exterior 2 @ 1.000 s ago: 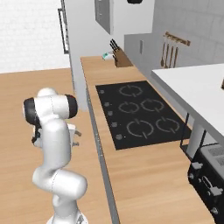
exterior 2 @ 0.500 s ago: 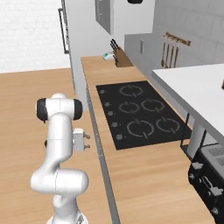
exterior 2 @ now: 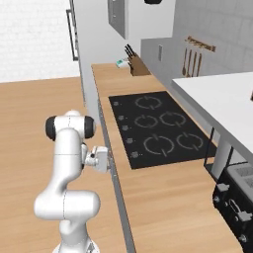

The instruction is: Take a straw from the drawer in front and place it inside the glass cup on the dining counter.

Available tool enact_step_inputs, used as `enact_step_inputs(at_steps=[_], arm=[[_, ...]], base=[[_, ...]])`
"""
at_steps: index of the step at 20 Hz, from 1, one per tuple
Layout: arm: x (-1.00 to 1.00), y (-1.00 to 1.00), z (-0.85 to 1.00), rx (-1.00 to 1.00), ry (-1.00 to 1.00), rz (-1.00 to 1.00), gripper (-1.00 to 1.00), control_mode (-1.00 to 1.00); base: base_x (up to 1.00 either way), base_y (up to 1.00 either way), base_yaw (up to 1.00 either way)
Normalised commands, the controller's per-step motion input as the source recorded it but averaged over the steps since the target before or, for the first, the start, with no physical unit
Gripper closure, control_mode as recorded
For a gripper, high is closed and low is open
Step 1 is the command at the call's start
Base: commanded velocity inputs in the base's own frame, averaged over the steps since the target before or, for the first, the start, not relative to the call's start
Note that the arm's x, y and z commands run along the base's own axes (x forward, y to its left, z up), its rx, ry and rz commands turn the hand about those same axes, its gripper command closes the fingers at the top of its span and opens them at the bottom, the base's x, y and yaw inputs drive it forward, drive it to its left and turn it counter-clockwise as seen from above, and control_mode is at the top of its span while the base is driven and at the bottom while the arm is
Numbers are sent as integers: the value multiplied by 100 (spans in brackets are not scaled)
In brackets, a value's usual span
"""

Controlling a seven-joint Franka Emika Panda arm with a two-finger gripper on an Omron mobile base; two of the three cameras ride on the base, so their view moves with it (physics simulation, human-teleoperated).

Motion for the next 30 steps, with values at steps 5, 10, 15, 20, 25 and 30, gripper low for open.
enact_step_inputs(at_steps=[5,10,15,20,25,30], arm=[[37,-36,-45,9,14,7,-100,-100],[41,-8,-47,9,11,14,-100,-100],[27,-12,-35,7,6,12,-100,-100],[1,-14,-5,13,1,11,100,-100],[-8,11,0,20,0,12,100,-100],[-18,67,0,17,1,10,100,-100]], base=[[0,0,0],[0,0,0],[0,0,0],[0,0,0],[0,0,0],[0,0,0]])
